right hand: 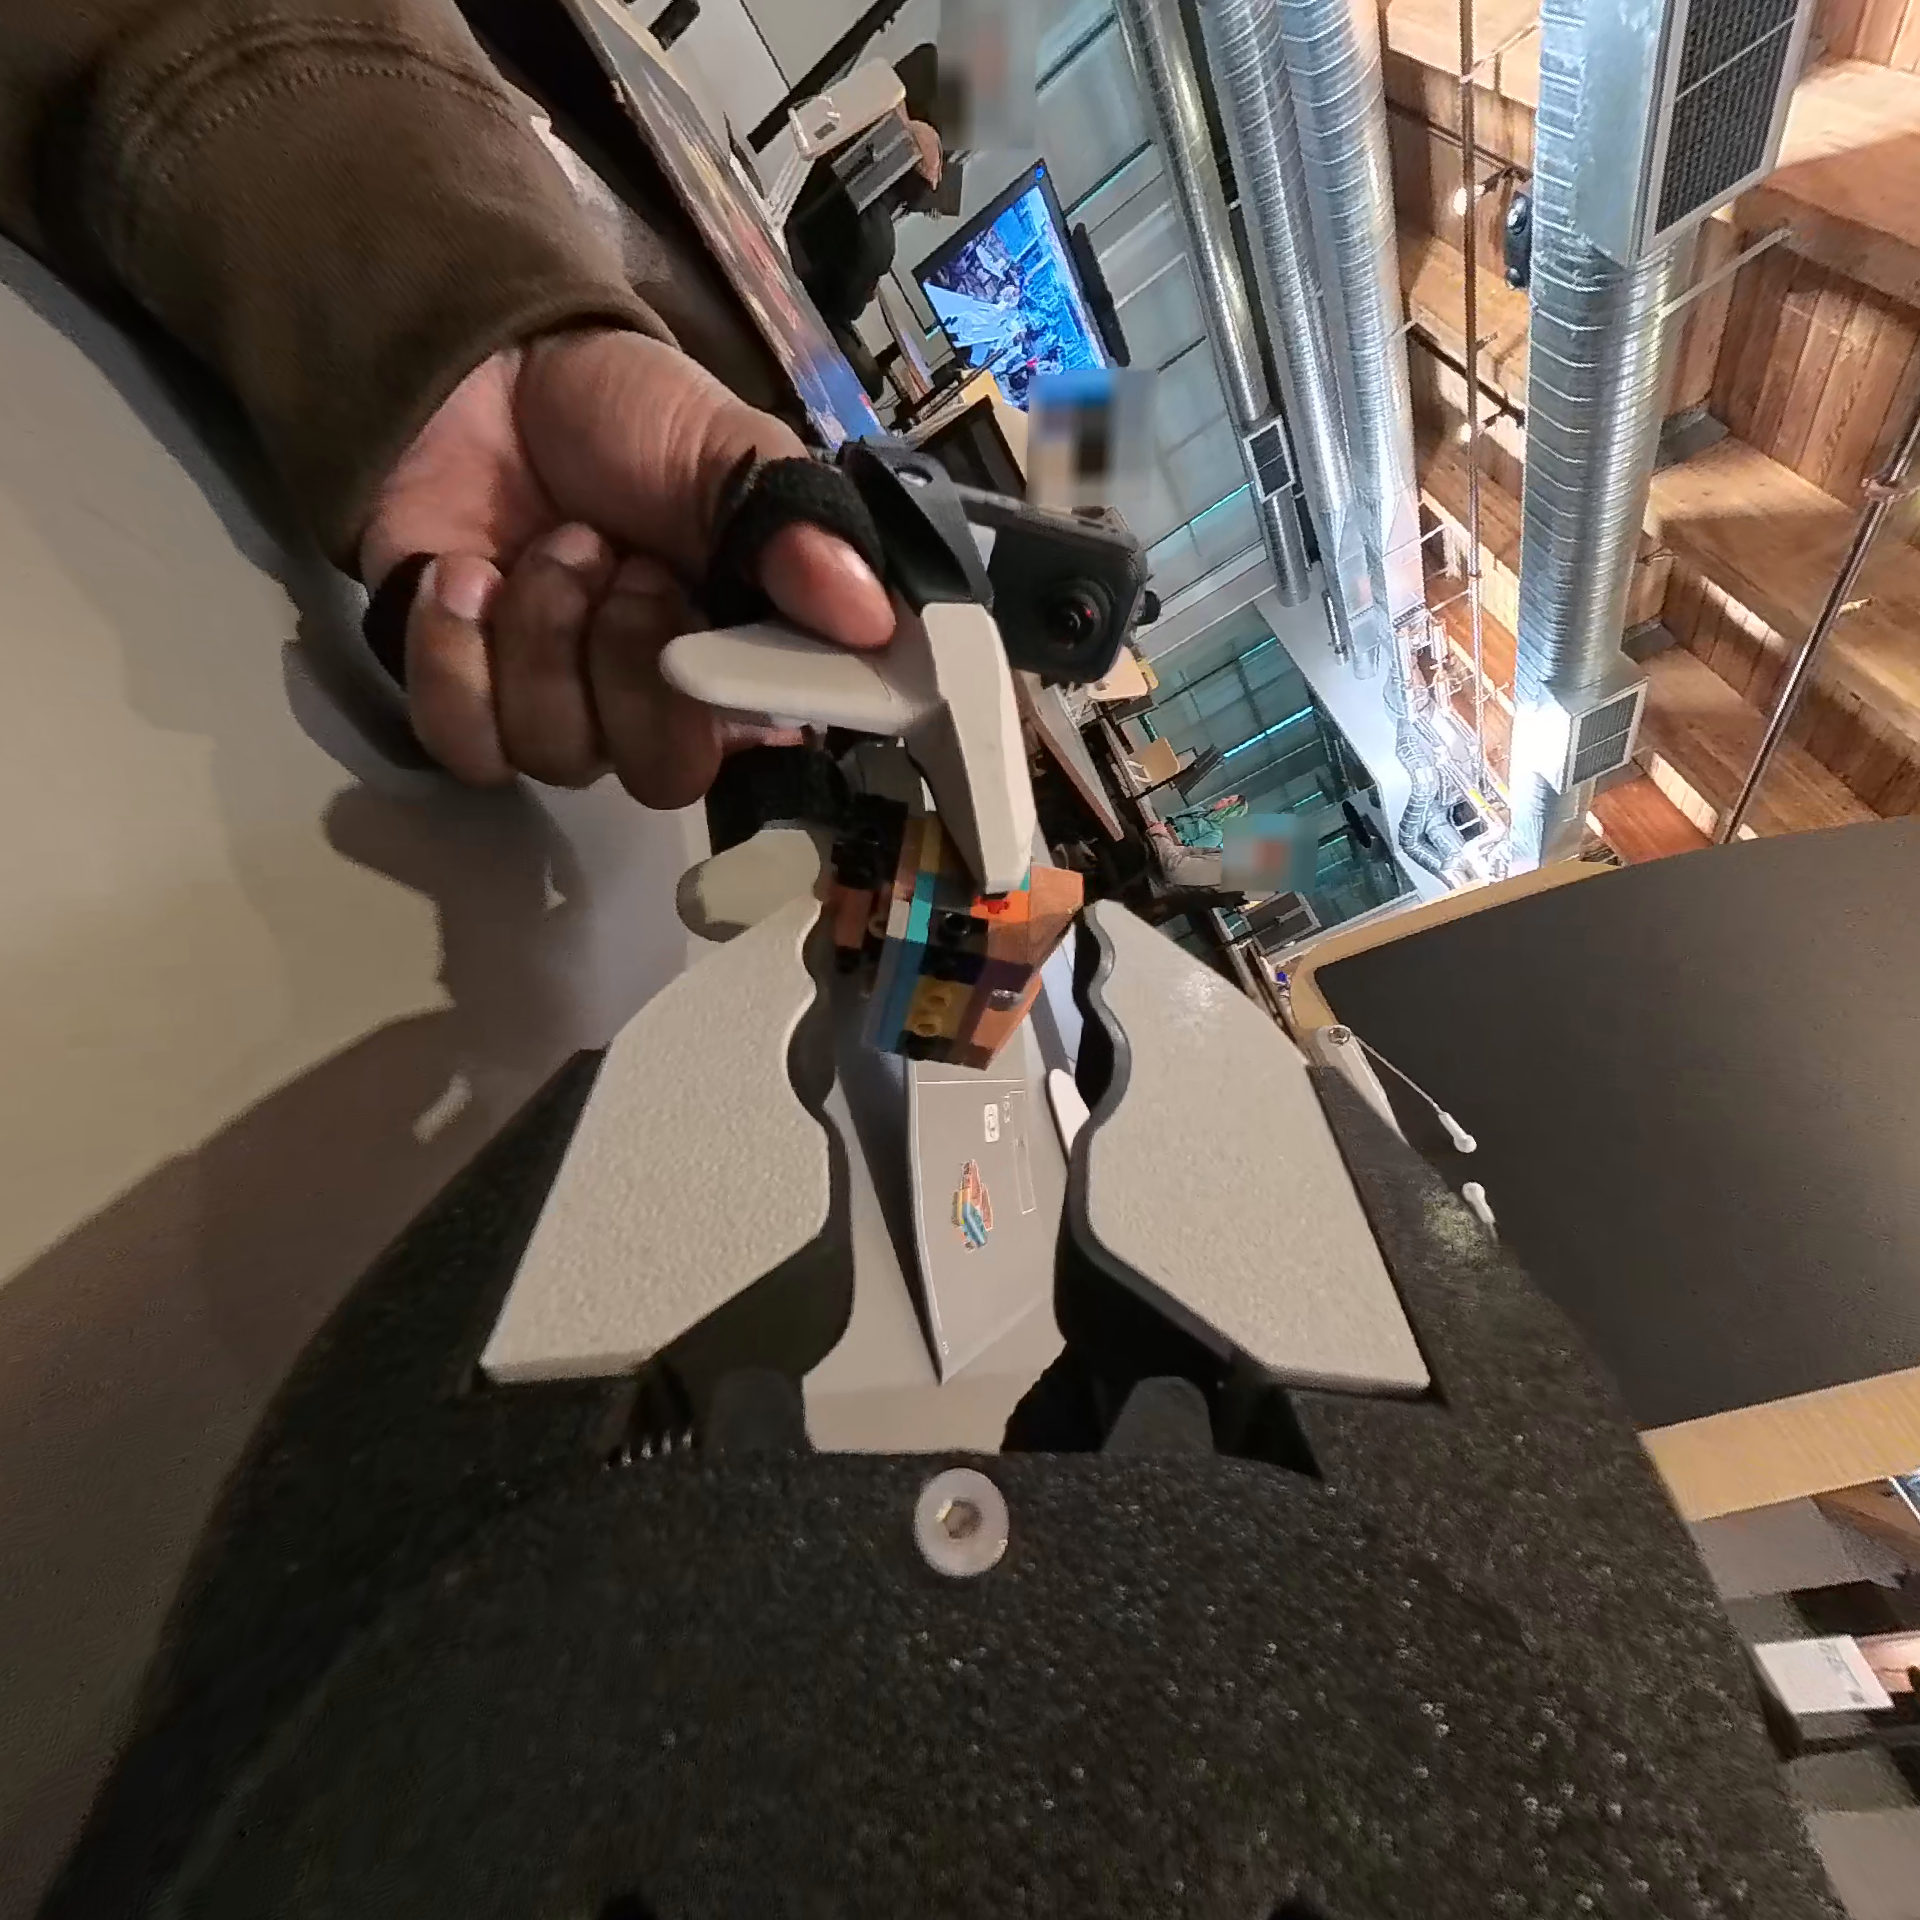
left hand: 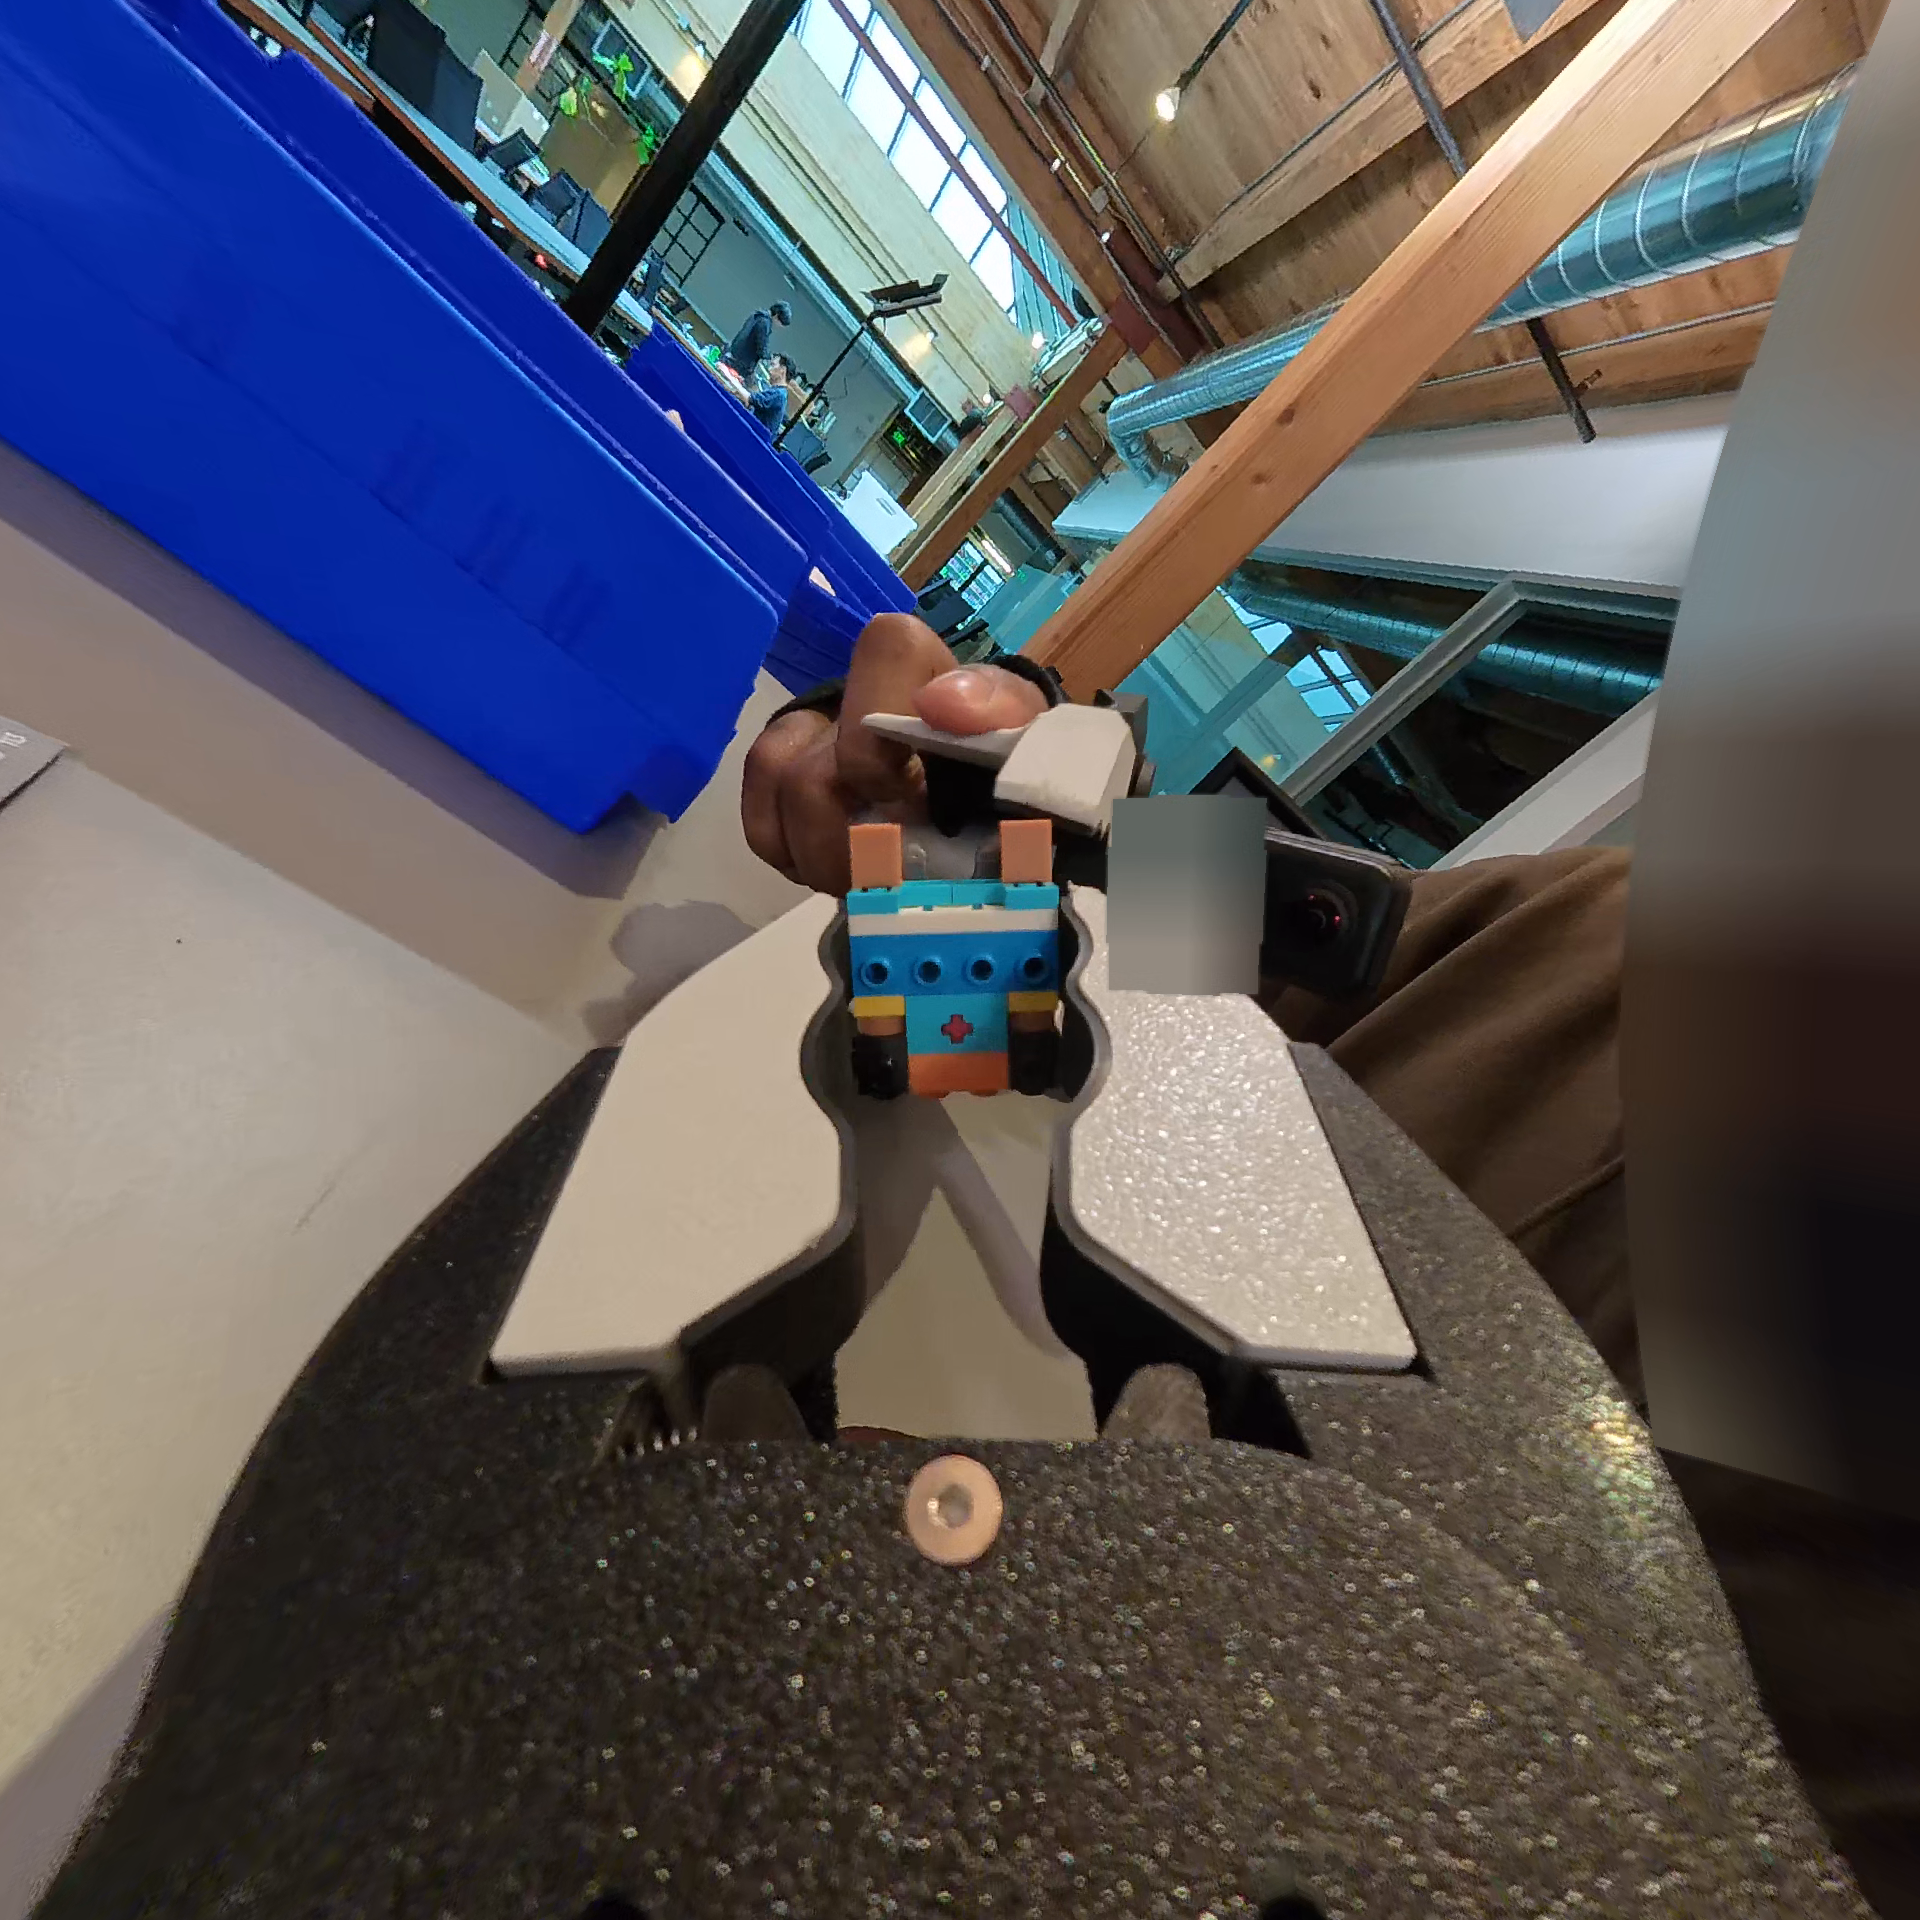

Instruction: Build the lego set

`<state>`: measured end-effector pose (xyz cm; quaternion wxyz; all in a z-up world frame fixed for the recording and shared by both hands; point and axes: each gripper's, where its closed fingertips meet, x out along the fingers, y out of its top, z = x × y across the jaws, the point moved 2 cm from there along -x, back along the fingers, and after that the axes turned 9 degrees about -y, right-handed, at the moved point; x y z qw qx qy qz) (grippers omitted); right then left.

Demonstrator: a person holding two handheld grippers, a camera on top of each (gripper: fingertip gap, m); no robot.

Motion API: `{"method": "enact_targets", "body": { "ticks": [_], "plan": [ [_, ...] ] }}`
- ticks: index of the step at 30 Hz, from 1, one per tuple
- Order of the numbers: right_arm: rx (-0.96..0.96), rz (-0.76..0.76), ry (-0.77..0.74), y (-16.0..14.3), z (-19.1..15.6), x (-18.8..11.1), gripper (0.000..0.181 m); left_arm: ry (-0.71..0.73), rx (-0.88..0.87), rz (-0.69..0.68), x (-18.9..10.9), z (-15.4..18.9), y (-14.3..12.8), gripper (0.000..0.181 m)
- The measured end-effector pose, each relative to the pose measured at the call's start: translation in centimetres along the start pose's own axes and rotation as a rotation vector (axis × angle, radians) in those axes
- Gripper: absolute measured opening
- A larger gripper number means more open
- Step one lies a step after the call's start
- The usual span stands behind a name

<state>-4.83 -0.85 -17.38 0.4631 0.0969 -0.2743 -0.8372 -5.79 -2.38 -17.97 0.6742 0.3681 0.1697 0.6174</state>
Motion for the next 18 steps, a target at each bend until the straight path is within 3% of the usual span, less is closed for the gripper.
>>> {"method": "enact_targets", "body": {
  "ticks": [9, 18],
  "plan": [
    [0.029, 0.002, -0.01, -0.21, 0.54, -0.22, 0.031, -0.017, -0.047, 0.024, -0.15, -0.1, 0.25, 0.036],
    [0.073, 0.003, -0.001, -0.04, 0.78, -0.32, 0.033, -0.021, -0.015, 0.029, -0.06, 0.12, 0.3, 0.036]
  ]
}}
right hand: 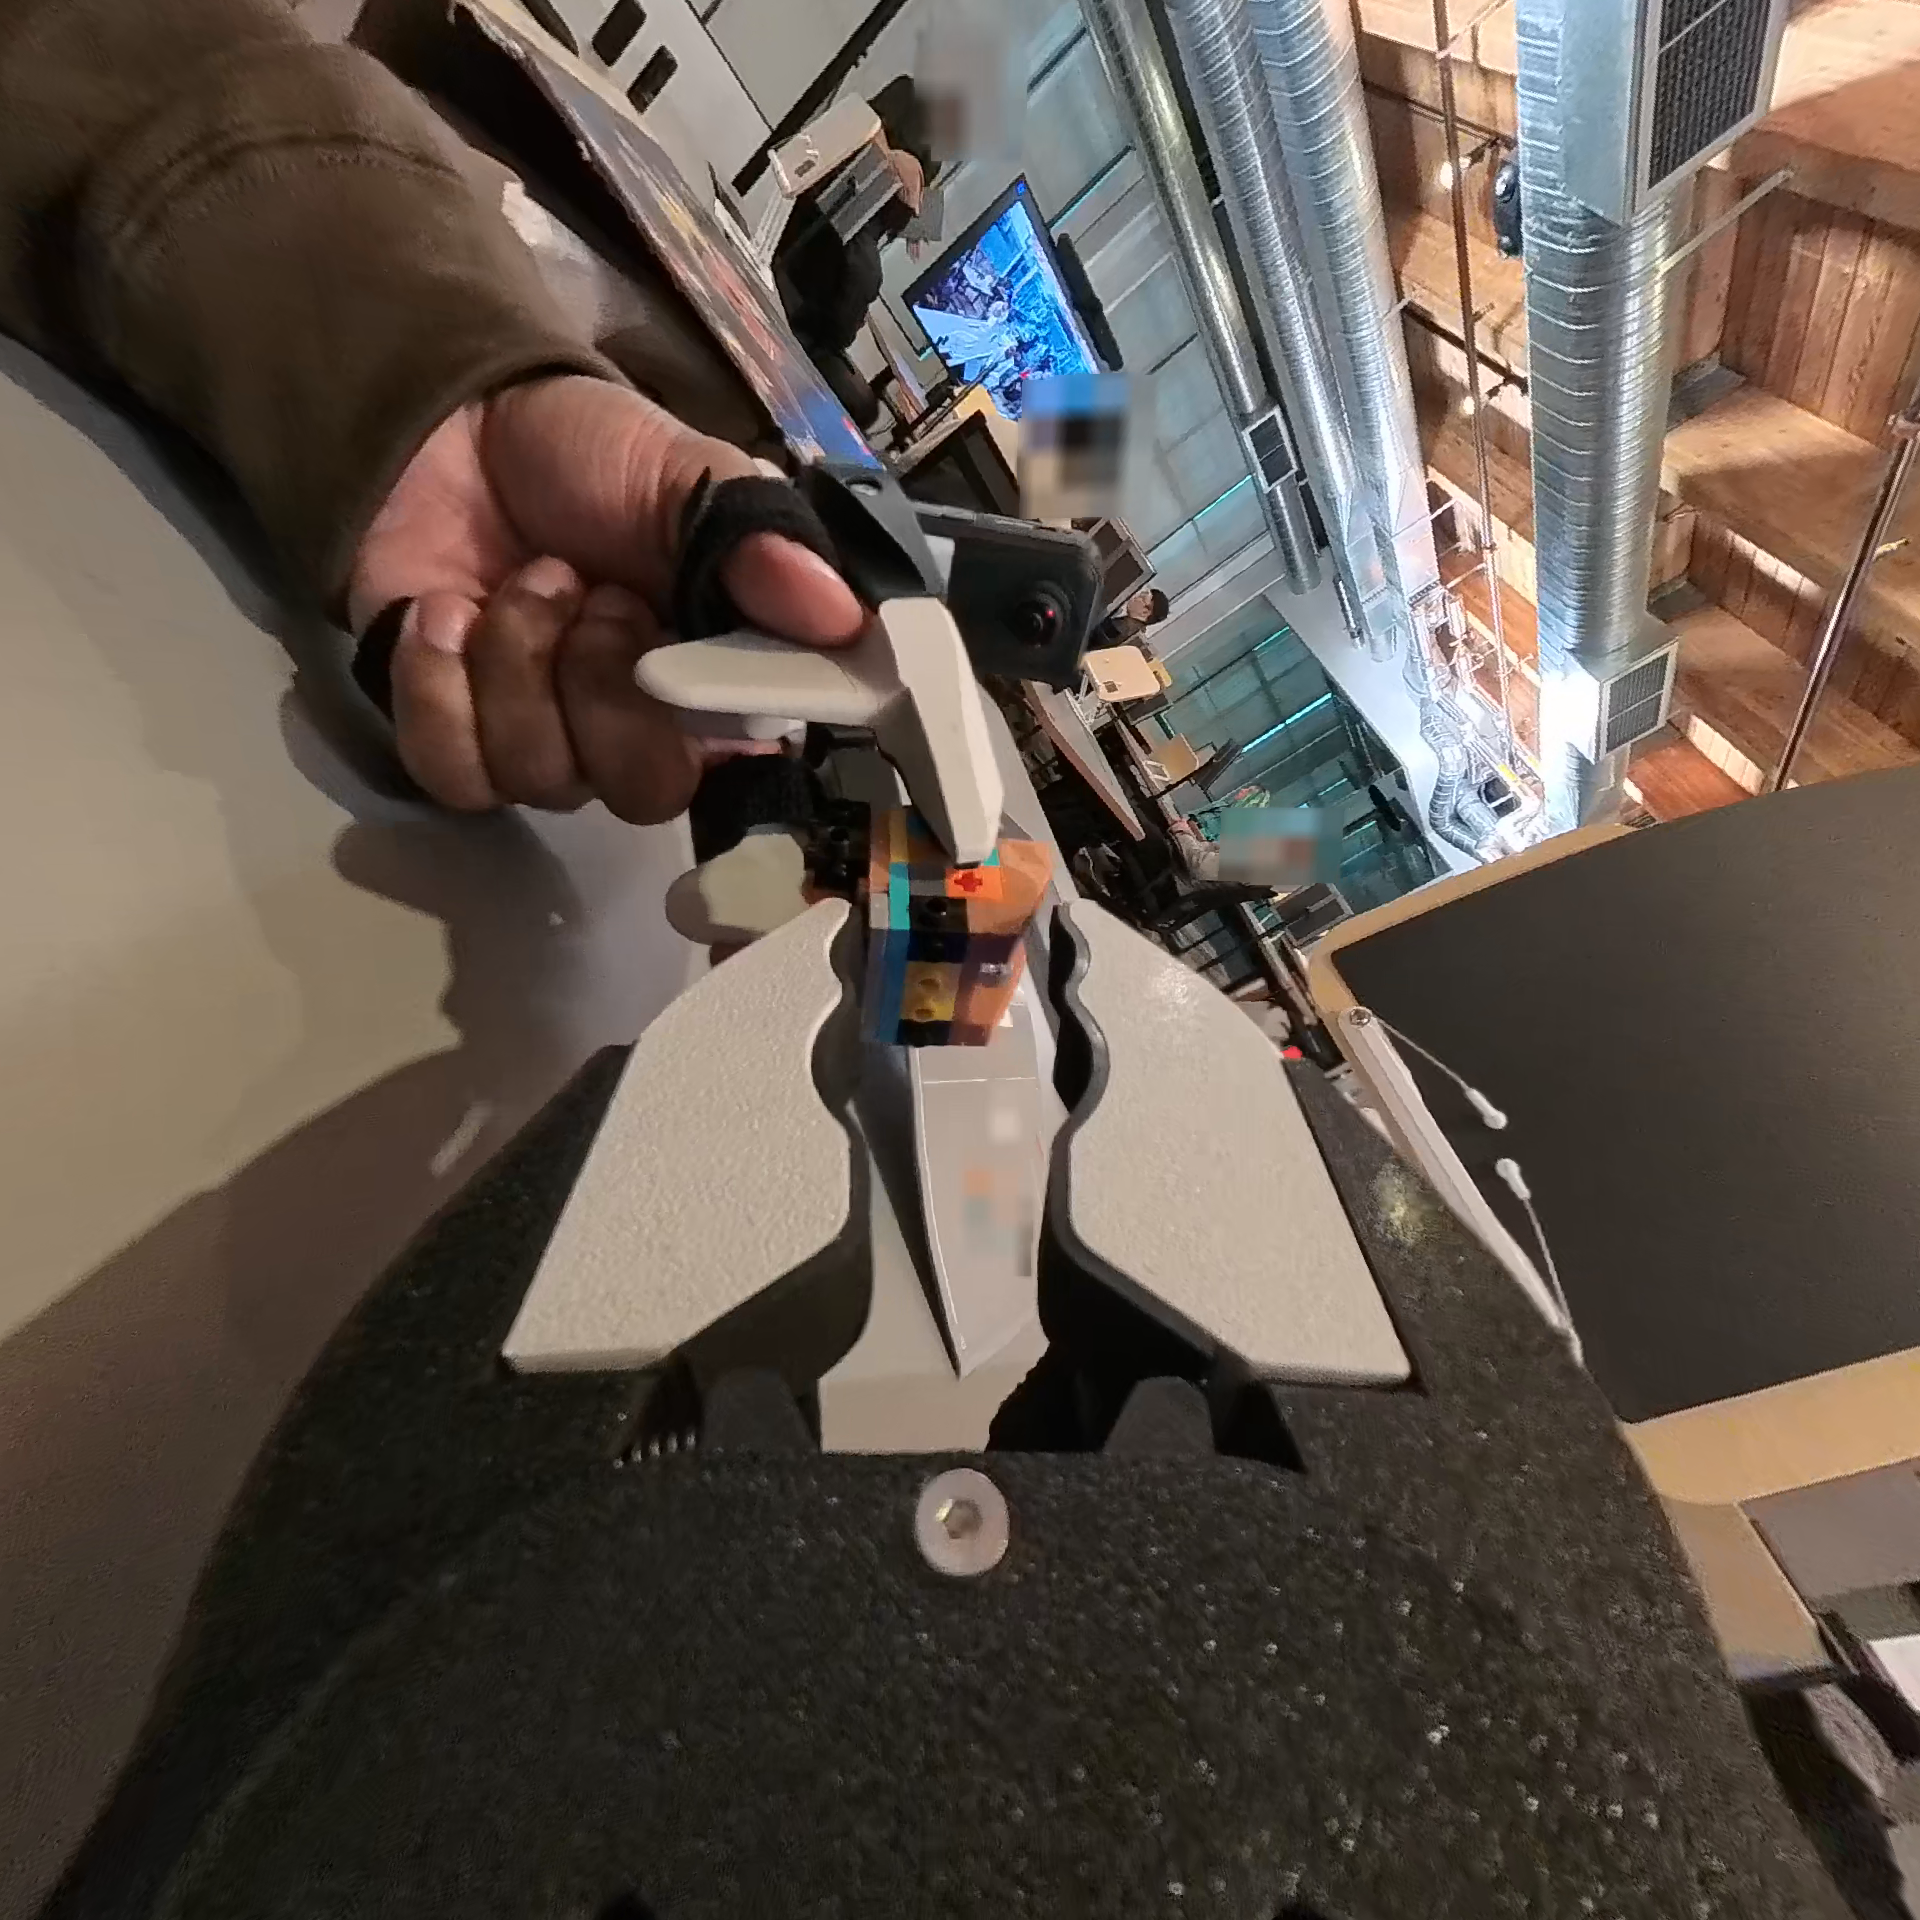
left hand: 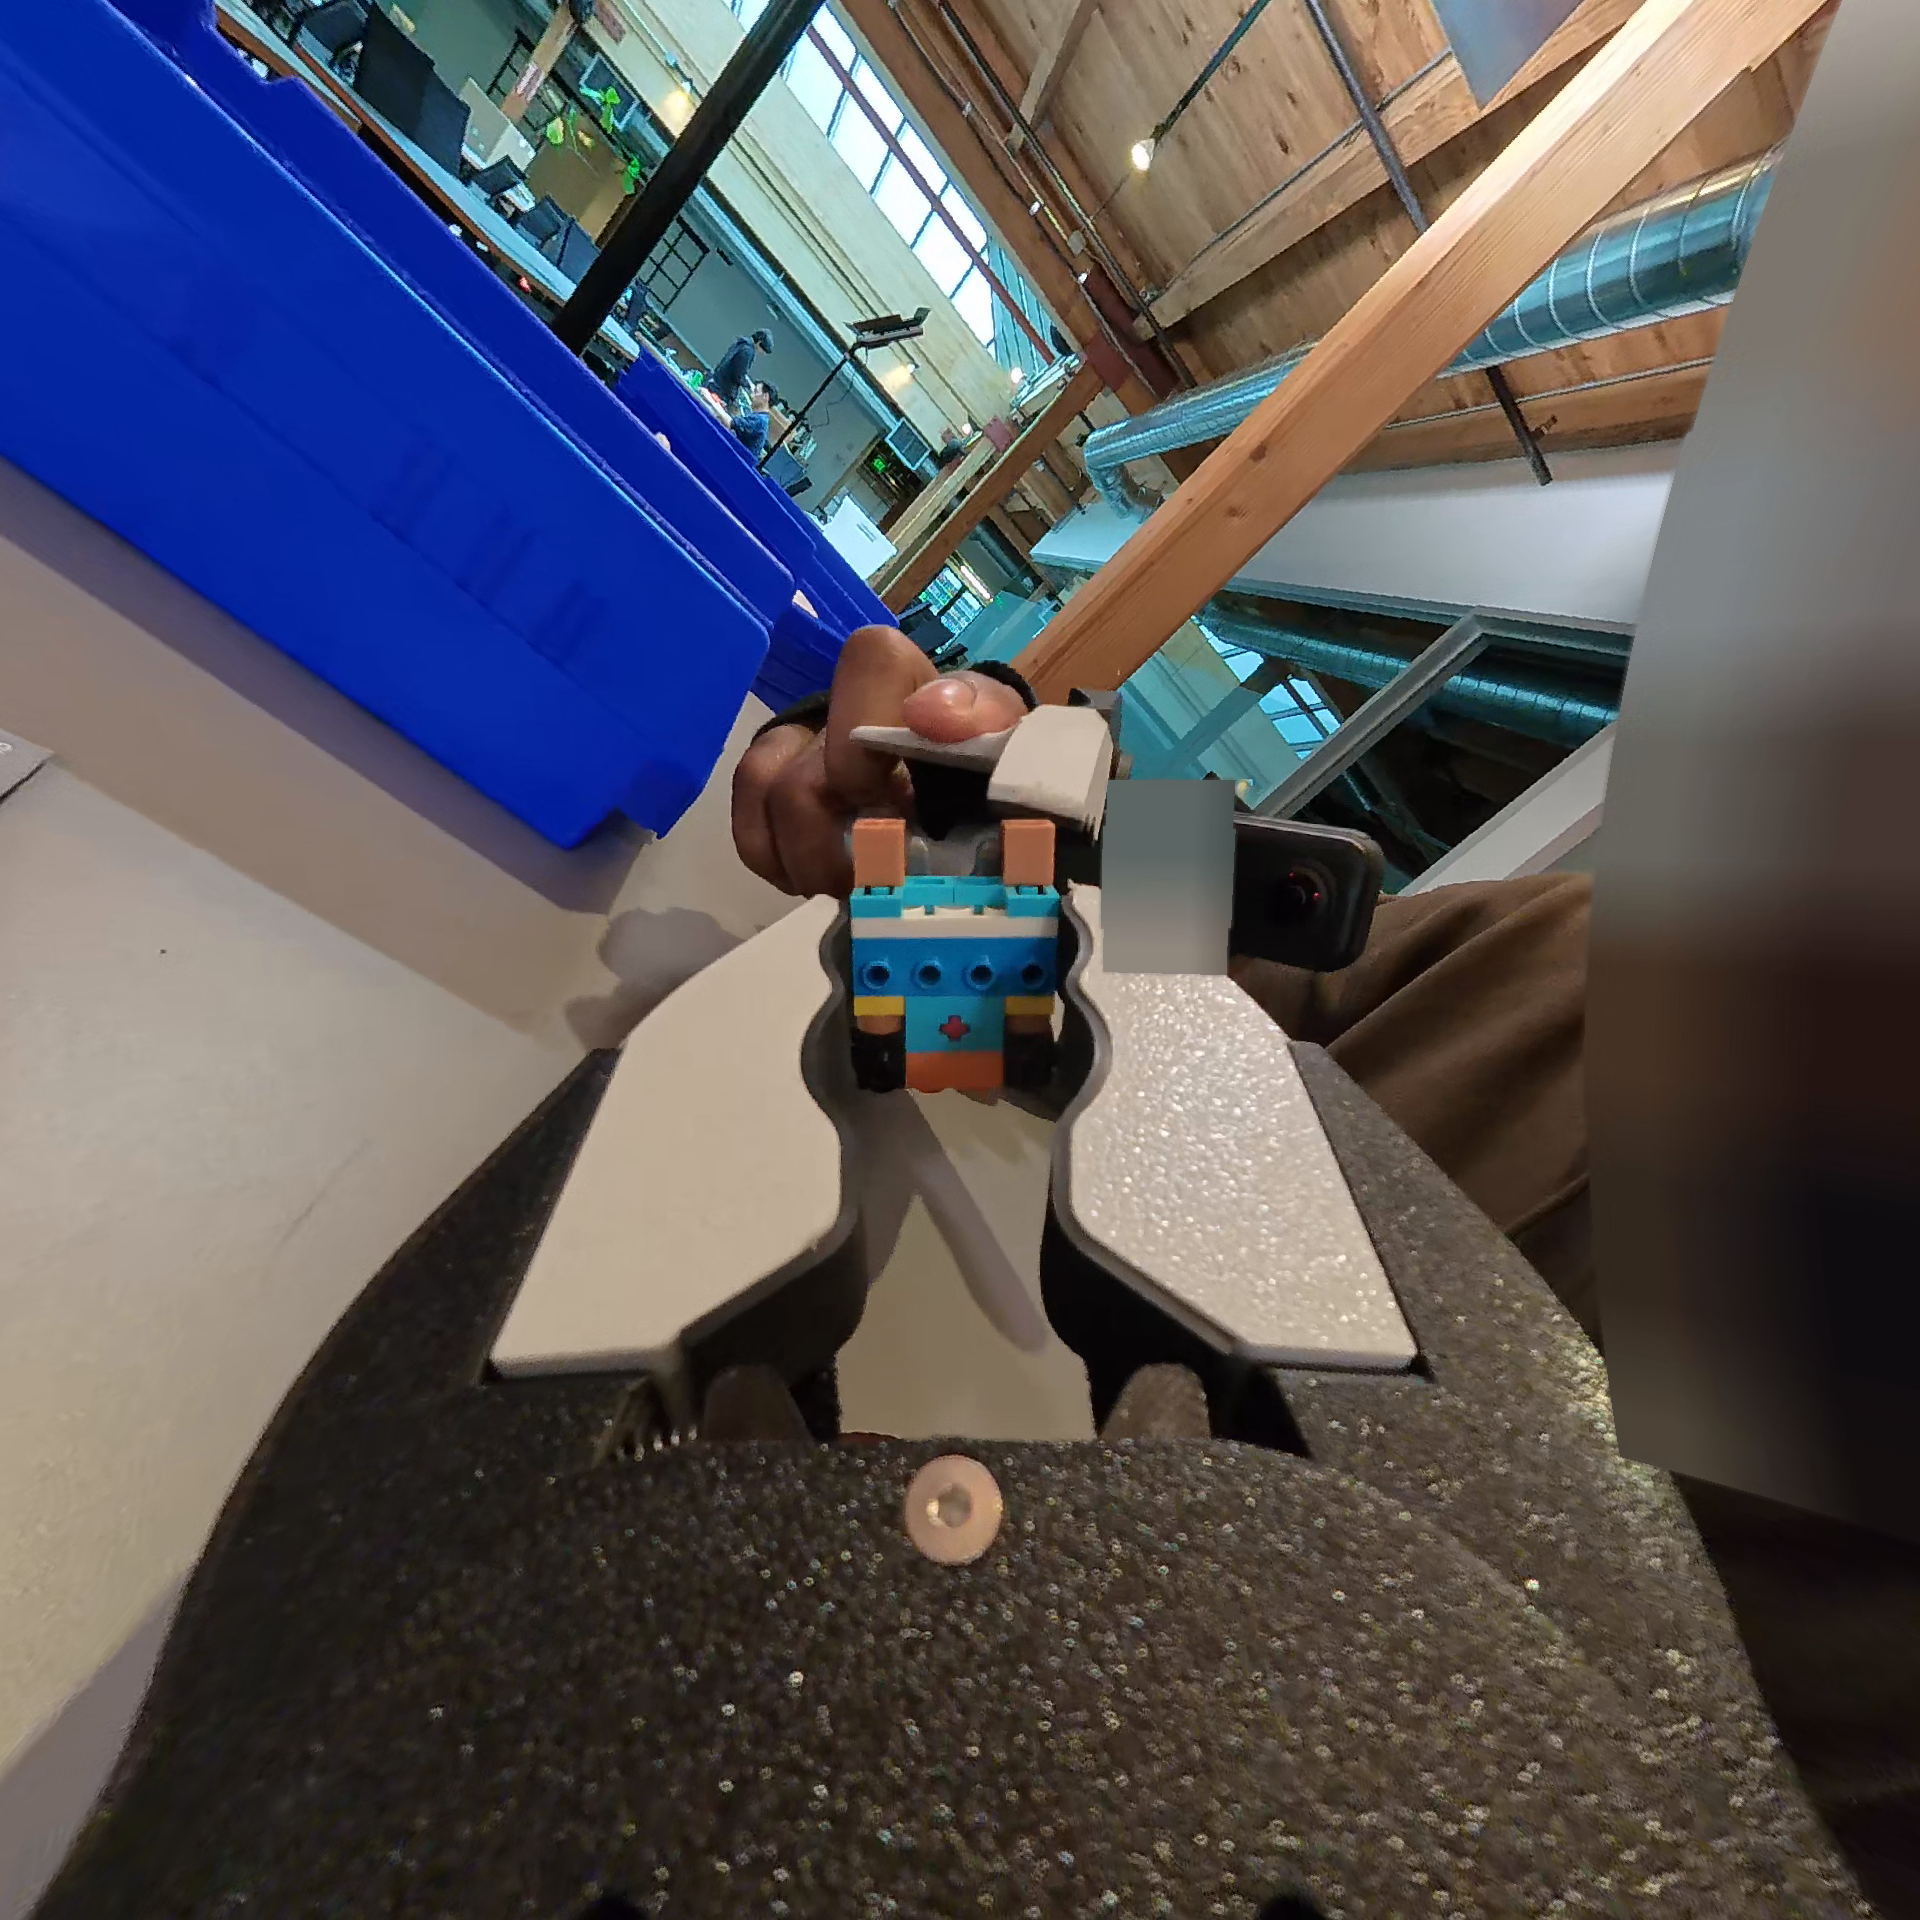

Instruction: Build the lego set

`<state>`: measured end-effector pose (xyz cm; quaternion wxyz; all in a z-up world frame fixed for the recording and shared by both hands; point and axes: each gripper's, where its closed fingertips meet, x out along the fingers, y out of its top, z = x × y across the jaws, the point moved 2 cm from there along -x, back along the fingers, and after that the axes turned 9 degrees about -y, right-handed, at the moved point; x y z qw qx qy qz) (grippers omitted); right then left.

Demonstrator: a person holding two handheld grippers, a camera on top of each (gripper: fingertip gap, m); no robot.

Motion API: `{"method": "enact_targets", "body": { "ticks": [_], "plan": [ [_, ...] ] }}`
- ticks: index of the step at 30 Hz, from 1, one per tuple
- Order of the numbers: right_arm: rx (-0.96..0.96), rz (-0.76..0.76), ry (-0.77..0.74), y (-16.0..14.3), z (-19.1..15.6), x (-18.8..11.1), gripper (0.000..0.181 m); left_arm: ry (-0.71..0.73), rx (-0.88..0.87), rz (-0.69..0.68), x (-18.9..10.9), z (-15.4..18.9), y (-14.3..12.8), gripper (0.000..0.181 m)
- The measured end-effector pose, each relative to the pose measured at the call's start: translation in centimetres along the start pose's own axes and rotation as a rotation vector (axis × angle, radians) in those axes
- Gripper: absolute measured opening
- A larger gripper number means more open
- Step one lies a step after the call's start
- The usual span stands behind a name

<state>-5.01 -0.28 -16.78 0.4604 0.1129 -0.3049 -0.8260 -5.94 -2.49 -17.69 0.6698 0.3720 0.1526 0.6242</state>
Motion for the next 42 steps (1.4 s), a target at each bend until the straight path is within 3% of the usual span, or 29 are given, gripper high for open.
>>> {"method": "enact_targets", "body": {
  "ticks": [15, 42],
  "plan": [
    [-0.038, -0.002, 0.036, 0.12, -0.54, -0.07, 0.041, 0.015, 0.0, -0.01, 0.23, -0.13, -0.26, 0.036],
    [-0.004, -0.051, 0.09, -0.15, -0.18, -0.09, 0.033, 0.029, -0.016, 0.001, 0.22, -0.39, -0.3, 0.036]
  ]
}}
